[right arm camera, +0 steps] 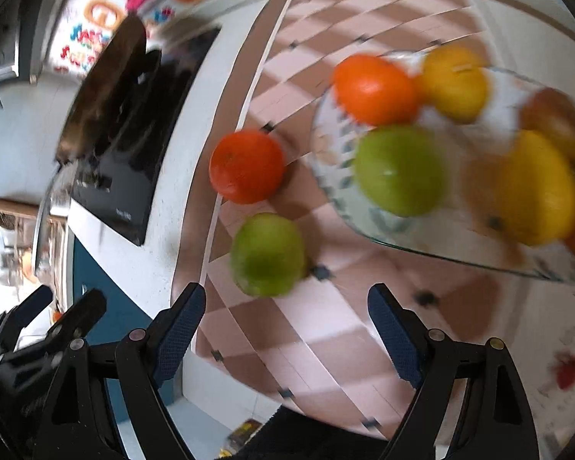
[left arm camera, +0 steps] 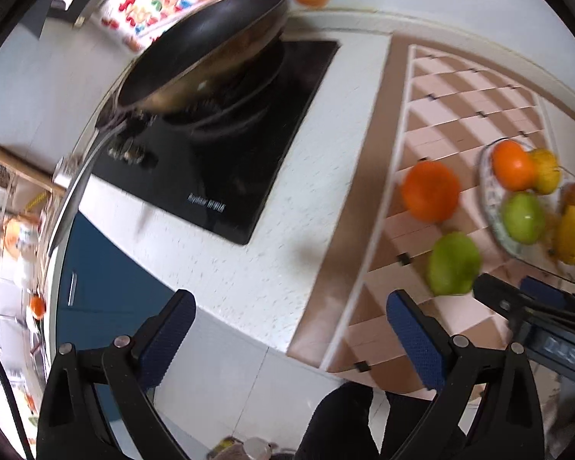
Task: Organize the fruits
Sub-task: 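Grasp the orange with the left tool while the right tool grasps the green apple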
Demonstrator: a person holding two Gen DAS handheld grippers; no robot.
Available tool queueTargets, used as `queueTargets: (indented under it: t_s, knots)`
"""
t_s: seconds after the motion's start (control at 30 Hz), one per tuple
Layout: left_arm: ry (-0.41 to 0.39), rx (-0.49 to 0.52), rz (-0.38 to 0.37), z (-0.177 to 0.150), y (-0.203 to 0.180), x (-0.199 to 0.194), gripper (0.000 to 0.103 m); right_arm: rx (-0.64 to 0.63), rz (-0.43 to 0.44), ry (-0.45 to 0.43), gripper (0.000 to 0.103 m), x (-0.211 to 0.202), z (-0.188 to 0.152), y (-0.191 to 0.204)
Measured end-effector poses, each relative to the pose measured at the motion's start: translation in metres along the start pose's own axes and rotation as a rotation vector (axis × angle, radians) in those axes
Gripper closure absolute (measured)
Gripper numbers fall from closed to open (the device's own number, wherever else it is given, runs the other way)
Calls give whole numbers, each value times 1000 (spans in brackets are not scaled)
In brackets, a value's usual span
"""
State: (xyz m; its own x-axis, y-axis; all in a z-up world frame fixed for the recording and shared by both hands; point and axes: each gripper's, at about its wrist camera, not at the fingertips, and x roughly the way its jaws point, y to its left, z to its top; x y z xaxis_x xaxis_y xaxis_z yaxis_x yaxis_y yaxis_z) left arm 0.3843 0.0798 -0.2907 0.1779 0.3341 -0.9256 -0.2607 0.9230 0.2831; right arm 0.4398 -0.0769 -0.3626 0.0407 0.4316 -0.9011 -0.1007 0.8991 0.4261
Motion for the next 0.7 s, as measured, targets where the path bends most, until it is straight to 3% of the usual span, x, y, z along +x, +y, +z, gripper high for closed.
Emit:
queueTargets:
  t_s: [0.1,0.17,0.33,0.5,0.7]
  knots:
    - [17,-17,9,1,8,9,1,-7,3,32,28,30,10,11]
    - [26,-27,-4,5,10,12,1,-19,-11,55,44,46,14,16]
    - [10,10,-110,27,-2,14,1,-58,-39,57,44,51,10,15]
    - [-43,163,-201,58,-42,16,1,-40,-101,37,44,22,-14,-22]
    - [65,182,-325,93,-73,47,1,112,-141,2,44,-11,-43,-81]
